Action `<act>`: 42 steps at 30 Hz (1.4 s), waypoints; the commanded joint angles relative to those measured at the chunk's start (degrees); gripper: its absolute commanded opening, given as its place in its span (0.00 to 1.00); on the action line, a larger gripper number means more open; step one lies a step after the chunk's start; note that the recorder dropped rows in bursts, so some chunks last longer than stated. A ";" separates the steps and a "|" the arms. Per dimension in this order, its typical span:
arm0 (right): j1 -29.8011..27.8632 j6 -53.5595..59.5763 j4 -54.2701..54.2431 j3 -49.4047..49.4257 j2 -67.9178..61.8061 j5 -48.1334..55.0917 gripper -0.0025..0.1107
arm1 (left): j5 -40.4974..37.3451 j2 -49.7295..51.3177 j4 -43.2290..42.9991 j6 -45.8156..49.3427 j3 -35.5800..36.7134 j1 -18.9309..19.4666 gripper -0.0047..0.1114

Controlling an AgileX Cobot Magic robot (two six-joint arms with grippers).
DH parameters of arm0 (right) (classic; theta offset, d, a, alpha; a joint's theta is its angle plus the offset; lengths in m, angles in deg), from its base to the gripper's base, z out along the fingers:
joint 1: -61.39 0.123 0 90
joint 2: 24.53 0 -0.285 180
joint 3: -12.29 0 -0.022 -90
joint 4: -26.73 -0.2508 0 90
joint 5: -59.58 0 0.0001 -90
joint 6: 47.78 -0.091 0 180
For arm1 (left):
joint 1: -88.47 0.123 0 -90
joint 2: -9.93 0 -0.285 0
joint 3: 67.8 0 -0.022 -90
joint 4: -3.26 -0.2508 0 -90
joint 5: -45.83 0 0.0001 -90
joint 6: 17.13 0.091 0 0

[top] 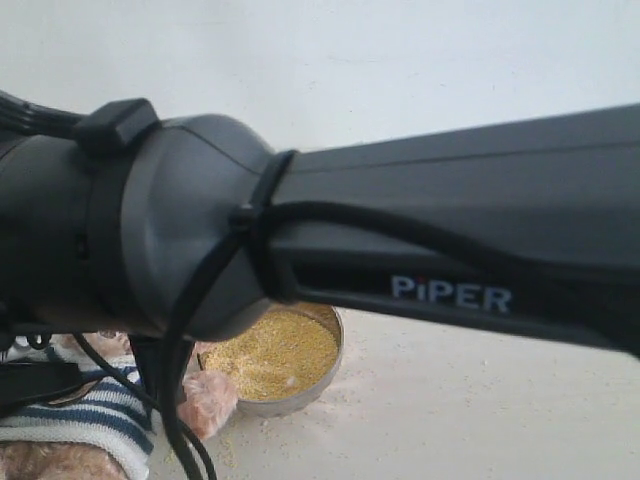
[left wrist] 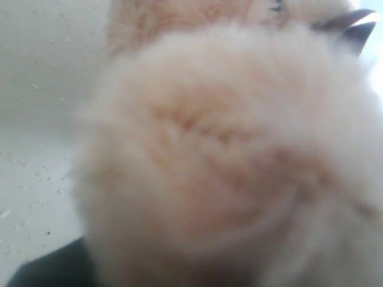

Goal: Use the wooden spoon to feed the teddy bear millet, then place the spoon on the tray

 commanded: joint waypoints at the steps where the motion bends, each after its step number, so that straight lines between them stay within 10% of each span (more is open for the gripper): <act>1: 0.18 -0.56 1.02 -0.28 -0.03 0.29 0.02 | -2.23 0.00 0.42 -0.42 -0.27 0.08 0.08; 33: 0.54 -3.03 10.68 4.37 4.91 0.29 0.02 | -1.01 0.00 0.19 0.28 -0.27 0.08 0.08; 42: -12.10 11.50 -22.61 4.37 14.31 0.29 0.02 | 2.37 0.00 2.12 1.37 -0.27 0.08 0.08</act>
